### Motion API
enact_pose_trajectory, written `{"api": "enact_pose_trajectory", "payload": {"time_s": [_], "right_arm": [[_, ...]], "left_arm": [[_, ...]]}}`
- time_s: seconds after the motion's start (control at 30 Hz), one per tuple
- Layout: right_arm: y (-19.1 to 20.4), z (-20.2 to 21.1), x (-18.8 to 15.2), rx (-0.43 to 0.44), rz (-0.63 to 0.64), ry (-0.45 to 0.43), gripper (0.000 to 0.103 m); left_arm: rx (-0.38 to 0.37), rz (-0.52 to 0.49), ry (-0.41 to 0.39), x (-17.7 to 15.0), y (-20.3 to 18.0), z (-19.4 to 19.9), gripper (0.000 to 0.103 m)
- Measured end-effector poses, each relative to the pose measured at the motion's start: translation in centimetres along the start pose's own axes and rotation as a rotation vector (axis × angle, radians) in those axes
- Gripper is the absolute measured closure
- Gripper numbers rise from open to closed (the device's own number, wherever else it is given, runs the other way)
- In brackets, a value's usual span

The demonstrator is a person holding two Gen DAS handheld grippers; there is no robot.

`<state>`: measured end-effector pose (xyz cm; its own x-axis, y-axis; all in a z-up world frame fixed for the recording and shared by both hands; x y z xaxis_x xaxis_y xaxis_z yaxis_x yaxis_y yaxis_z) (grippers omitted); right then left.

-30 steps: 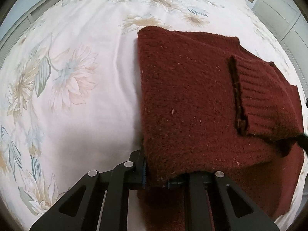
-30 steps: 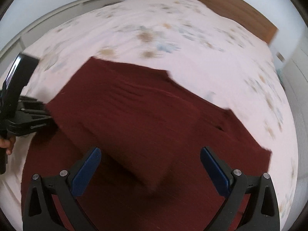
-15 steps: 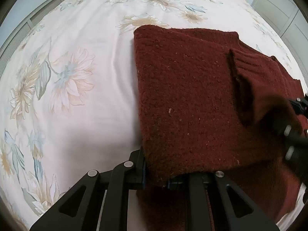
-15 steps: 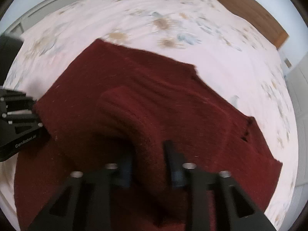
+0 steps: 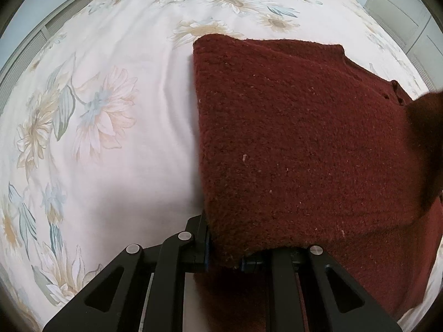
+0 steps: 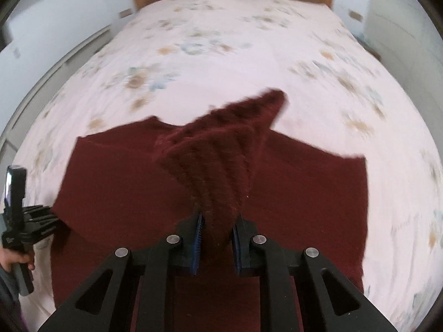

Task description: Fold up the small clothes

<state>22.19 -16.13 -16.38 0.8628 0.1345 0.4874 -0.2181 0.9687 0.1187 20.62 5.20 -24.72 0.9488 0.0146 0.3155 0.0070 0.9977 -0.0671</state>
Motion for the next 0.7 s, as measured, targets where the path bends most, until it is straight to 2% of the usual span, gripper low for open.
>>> {"api": "enact_pose_trajectory", "payload": {"time_s": [0.13, 0.23, 0.33, 0.4, 0.53, 0.6, 0.7], "right_arm": [[-2.5, -1.2, -2.8, 0.036, -0.074, 0.052, 0.085], [-3.7, -2.4, -4.5, -0.003, -0.071, 0.09, 0.081], [-5.1, -2.8, -5.8, -0.028, -0.093, 0.109, 0.067], [-6.3, -2.4, -6.3, -0.05, -0.102, 0.118, 0.05], [-8.3, -0.2, -6.7, -0.086, -0.093, 0.125, 0.041], [-9.3, 0.8, -6.0, -0.101, -0.098, 0.114, 0.03], [-10.4, 1.4, -4.5, -0.096, -0.115, 0.106, 0.025]], "left_arm": [[0.009, -0.006, 0.004, 0.0, 0.1, -0.1, 0.089], [0.012, -0.005, 0.006, 0.1, -0.2, 0.1, 0.089], [0.01, -0.005, 0.01, 0.2, -0.4, 0.0, 0.089], [0.009, -0.007, 0.011, 0.5, 0.2, -0.4, 0.089], [0.01, -0.014, 0.009, 0.6, 0.3, -0.4, 0.088], [0.009, -0.017, 0.007, 0.4, 0.1, -0.3, 0.088], [0.011, -0.015, 0.007, 0.3, 0.1, -0.2, 0.088]]}}
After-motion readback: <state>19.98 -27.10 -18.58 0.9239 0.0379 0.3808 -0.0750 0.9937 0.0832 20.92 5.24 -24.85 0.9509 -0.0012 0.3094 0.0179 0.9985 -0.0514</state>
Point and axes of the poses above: each gripper's, at about its wrist camera, not at the fingertips, and z roughly against the way its jaws point, y to its left, x to its top, the point moved 10 cm from there along -z, roughly the way its jaws point, and after that the axes turned 2 degrees about -x, right-handed, at the moved point
